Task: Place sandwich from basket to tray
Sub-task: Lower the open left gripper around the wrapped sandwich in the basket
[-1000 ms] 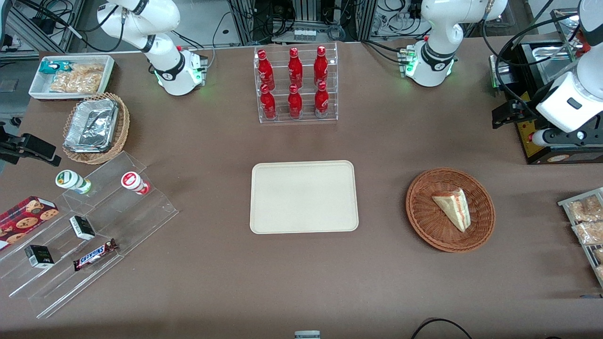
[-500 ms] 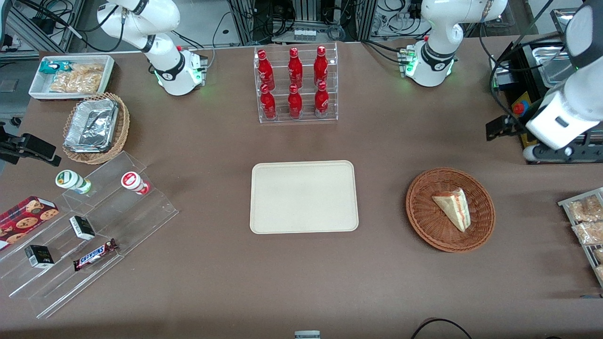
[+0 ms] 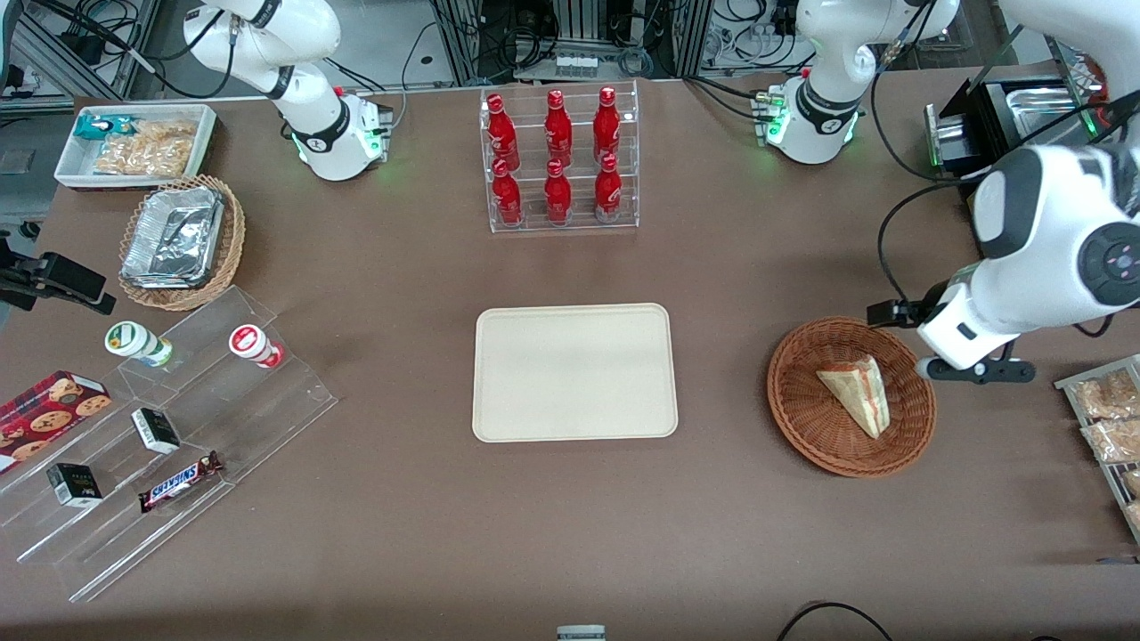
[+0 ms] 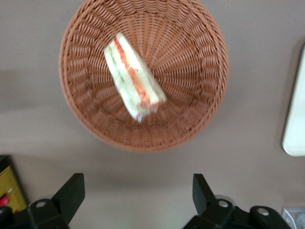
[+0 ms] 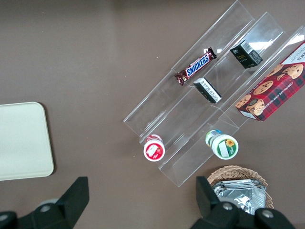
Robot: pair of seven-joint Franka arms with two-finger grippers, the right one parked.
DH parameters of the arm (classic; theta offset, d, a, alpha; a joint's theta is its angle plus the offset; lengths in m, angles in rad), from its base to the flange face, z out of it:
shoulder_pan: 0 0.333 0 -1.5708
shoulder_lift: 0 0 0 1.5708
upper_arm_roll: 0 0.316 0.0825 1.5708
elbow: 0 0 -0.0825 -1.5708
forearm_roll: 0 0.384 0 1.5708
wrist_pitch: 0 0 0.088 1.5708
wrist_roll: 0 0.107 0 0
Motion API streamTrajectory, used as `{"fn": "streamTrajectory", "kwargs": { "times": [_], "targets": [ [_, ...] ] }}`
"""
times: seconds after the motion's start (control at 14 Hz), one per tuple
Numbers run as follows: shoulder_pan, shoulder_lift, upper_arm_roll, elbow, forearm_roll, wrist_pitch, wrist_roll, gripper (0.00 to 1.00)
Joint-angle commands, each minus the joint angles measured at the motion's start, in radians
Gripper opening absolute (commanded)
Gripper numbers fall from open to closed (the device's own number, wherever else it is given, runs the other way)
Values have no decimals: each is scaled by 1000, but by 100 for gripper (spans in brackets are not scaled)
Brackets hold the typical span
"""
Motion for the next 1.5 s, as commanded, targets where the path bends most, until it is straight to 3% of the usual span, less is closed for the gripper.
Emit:
{"fn": "streamTrajectory", "kwargs": {
  "times": [0.0,0.14,0.43,1.0,1.14,1.21,1.36,1.43],
  "targets": [
    [-2,4,6,-96,0,137,-46,100],
    [1,1,7,-165,-5,227,-92,100],
    [1,10,7,-271,-8,450,-363,100],
    [31,128,7,-275,-46,622,-567,98],
    [30,144,7,-275,-46,636,-606,91],
    [28,151,7,-274,-46,636,-626,74],
    [27,151,6,-271,-45,623,-630,13],
    [27,151,6,-268,-42,620,-617,5]
  ]
}}
